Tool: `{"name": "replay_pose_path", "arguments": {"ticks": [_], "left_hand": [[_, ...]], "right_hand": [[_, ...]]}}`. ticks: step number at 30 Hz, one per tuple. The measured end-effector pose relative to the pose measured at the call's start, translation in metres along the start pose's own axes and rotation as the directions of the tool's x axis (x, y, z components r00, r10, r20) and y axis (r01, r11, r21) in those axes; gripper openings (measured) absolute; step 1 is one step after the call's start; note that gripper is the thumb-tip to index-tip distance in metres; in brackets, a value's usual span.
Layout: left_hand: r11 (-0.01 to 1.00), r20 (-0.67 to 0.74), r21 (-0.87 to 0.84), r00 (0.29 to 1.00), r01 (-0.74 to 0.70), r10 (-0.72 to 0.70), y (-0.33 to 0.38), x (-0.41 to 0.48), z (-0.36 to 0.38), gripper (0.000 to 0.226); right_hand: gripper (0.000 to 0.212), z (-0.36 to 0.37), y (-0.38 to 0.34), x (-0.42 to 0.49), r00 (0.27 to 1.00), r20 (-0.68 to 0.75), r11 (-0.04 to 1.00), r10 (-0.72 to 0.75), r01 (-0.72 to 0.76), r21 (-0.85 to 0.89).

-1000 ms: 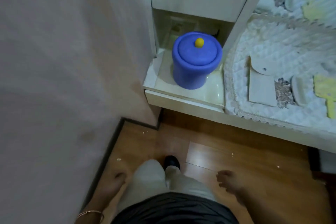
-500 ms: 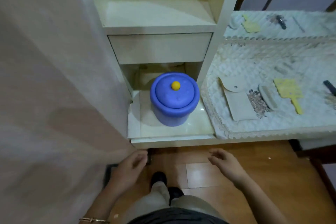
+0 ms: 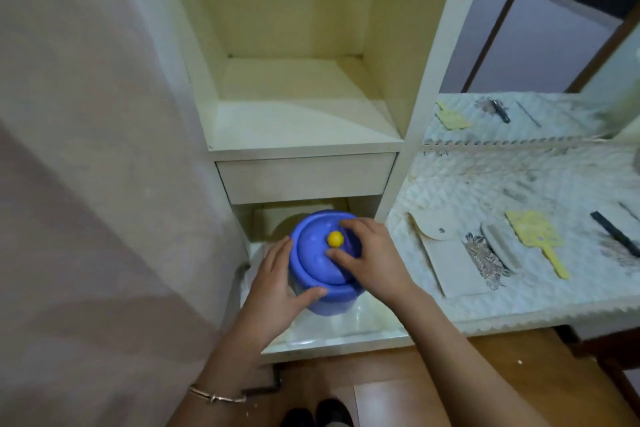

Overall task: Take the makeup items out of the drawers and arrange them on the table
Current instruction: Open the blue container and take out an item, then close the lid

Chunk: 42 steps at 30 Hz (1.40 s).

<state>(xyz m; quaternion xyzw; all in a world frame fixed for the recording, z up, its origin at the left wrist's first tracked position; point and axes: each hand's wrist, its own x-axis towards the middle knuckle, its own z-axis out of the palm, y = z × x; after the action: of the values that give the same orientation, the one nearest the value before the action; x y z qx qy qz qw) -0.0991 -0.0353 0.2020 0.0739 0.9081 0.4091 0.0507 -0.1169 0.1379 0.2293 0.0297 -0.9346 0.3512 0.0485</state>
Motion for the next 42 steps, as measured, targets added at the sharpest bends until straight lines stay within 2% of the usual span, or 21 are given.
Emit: {"name": "replay_pose_path", "arguments": {"ticks": [5,10,15,17,21,24,29,31,33,35,36,37,39,41,42], "left_hand": [[0.997,0.005,-0.076,1.0,0.007,-0.007,-0.002,-0.001,0.004,0.091],[0.998,-0.005,-0.061,1.0,-0.025,0.025,-0.002,0.0,0.004,0.089],[1.0,0.092,-0.008,0.996,0.021,-0.02,0.002,0.007,0.004,0.095],[1.0,0.092,0.01,0.995,0.025,-0.026,0.005,0.01,0.007,0.103],[0.999,0.095,0.027,0.995,0.037,-0.04,0.007,0.013,0.013,0.113],[0.998,0.095,0.024,0.994,0.052,-0.054,0.005,0.012,0.013,0.113],[0.998,0.074,-0.015,0.995,0.062,-0.061,0.007,0.007,0.013,0.112],[0.997,0.066,-0.033,0.996,0.065,-0.063,0.006,0.006,0.014,0.112],[0.996,0.068,-0.057,0.995,0.071,-0.067,0.005,0.006,0.015,0.112],[0.995,0.067,-0.071,0.995,0.076,-0.071,0.003,0.007,0.017,0.113],[0.994,0.067,-0.077,0.995,0.078,-0.073,0.002,0.007,0.017,0.113],[0.993,0.068,-0.087,0.995,0.08,-0.075,0.002,0.007,0.017,0.114],[0.991,0.069,-0.108,0.995,0.083,-0.076,0.002,0.006,0.017,0.114],[0.989,0.063,-0.123,0.995,0.08,-0.073,0.003,0.006,0.018,0.114],[0.989,0.06,-0.125,0.996,0.077,-0.07,0.003,0.006,0.018,0.113]], "right_hand": [[0.033,0.008,0.001,0.006,0.999,-0.03,0.999,-0.034,0.033,-0.027],[0.022,-0.013,0.007,0.001,0.995,-0.098,0.98,0.004,0.016,0.199],[0.018,-0.037,0.027,-0.017,0.988,-0.15,0.975,0.031,0.003,0.224],[0.019,-0.041,0.042,-0.025,0.976,-0.198,0.975,0.086,-0.042,0.218],[0.021,-0.037,0.085,-0.038,0.932,-0.252,0.961,0.259,-0.224,0.161],[0.024,-0.024,0.109,-0.039,0.915,-0.215,0.94,0.342,-0.331,0.086],[0.03,0.001,0.118,-0.039,0.916,-0.03,0.917,0.399,-0.4,-0.011],[0.035,0.0,0.114,-0.037,0.917,-0.065,0.919,0.393,-0.394,-0.006],[0.035,-0.008,0.102,-0.035,0.913,-0.209,0.935,0.351,-0.352,0.033],[0.031,-0.02,0.077,-0.03,0.902,-0.335,0.961,0.273,-0.242,0.132],[0.028,-0.026,0.061,-0.026,0.918,-0.339,0.972,0.204,-0.151,0.177],[0.025,-0.03,0.045,-0.021,0.954,-0.277,0.978,0.114,-0.059,0.199],[0.026,-0.03,0.018,-0.008,0.998,0.013,0.985,-0.063,0.06,0.164],[0.039,-0.019,0.0,0.009,0.938,0.321,0.99,-0.128,0.141,-0.018],[0.047,-0.013,-0.006,0.016,0.897,0.433,0.982,-0.087,0.151,-0.116]]}}
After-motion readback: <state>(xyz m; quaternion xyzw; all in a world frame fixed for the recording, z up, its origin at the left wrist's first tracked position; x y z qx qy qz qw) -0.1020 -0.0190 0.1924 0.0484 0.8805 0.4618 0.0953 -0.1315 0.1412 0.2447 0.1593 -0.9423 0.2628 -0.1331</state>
